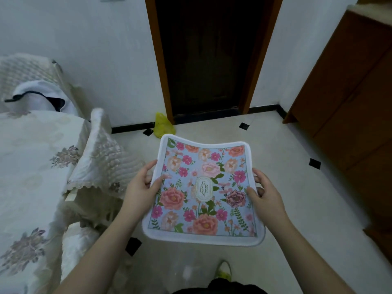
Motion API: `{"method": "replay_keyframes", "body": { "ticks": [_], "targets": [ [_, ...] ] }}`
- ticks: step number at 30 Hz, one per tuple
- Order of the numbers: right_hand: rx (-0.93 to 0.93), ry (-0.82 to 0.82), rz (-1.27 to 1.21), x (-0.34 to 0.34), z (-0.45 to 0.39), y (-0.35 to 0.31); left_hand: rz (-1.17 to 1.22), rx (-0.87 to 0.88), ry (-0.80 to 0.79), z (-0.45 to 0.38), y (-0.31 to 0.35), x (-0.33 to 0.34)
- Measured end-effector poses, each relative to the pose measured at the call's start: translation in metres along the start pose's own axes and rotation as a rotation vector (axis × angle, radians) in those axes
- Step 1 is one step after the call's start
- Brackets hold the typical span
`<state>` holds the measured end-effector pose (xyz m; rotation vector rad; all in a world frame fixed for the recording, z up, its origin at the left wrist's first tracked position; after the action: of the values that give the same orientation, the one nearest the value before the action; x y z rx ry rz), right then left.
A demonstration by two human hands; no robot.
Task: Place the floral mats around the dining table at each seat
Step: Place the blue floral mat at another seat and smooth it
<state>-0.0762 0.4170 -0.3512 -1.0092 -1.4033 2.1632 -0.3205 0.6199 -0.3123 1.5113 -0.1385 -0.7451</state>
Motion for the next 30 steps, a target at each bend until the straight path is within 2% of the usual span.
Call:
{"method": "replay_keyframes", "body": {
  "ticks": [11,25,30],
  "targets": [
    [-0.044,-0.168,0.037,0.01,-0.114,-0.036,-0.063,-0.066,0.171,-0.059,0.009,0.003],
    [-0.142,-0.331,0.078,0.144,-0.212,-0.144,0.025,-0.096,0.405,-0.144,-0.027,-0.102],
    [-0.156,-0.355,0.074,0.181,-0.233,-0.178,0.041,-0.11,0.399,-0.172,-0.032,-0.142]
  ]
}}
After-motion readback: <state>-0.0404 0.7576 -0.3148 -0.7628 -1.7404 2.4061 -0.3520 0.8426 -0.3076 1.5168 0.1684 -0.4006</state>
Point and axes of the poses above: each hand's wrist, its own z-axis away from the middle knuckle, its own x-axis out of the palm, y = z × x, the point moved 3 cm from there along -z, towards the middle knuckle, and after that the axes turned 7 degrees about x, right-handed, at the moved point
